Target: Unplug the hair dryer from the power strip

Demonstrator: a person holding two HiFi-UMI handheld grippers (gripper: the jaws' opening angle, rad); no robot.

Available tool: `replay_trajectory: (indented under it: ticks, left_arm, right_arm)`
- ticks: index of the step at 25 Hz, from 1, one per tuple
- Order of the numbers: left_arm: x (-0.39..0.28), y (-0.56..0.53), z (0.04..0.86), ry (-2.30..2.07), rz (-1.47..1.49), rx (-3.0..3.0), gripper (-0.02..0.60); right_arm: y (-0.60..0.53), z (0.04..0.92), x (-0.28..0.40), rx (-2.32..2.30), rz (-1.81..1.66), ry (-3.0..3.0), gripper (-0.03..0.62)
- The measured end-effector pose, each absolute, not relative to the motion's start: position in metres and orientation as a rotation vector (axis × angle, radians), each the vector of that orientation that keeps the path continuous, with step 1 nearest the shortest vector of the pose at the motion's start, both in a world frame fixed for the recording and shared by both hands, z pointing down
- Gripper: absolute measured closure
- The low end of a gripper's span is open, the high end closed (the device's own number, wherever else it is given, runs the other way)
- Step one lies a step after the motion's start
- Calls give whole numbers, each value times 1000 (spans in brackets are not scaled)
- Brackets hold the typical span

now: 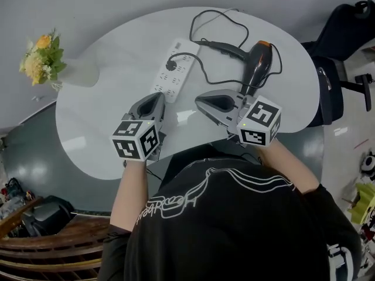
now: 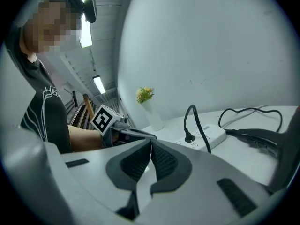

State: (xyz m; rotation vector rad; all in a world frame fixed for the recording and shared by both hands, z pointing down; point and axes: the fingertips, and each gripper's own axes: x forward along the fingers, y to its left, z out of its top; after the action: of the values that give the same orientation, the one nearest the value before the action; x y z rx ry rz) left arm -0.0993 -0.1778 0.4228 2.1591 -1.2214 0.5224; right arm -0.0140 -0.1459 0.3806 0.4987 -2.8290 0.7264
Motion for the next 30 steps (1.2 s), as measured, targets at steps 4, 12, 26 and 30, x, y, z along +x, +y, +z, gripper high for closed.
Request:
replay_trajectory:
  ticks: [4, 12, 26, 30]
  left_arm:
    - [-103, -199, 444, -1171, 541, 2166, 578]
    - [-102, -220, 471, -1121, 592, 2184, 580]
    - [-104, -219, 484, -1091, 632, 2178, 581]
    - [-104, -218, 485, -1096, 657, 2181, 581]
  right_arm:
    - [-158, 395, -28, 511, 758, -2797, 597]
    - [-175, 419, -41, 497, 815, -2766, 597]
    - [-211, 438, -60, 536, 785, -2758, 596]
    - [-230, 443, -63, 600, 682, -2749, 595]
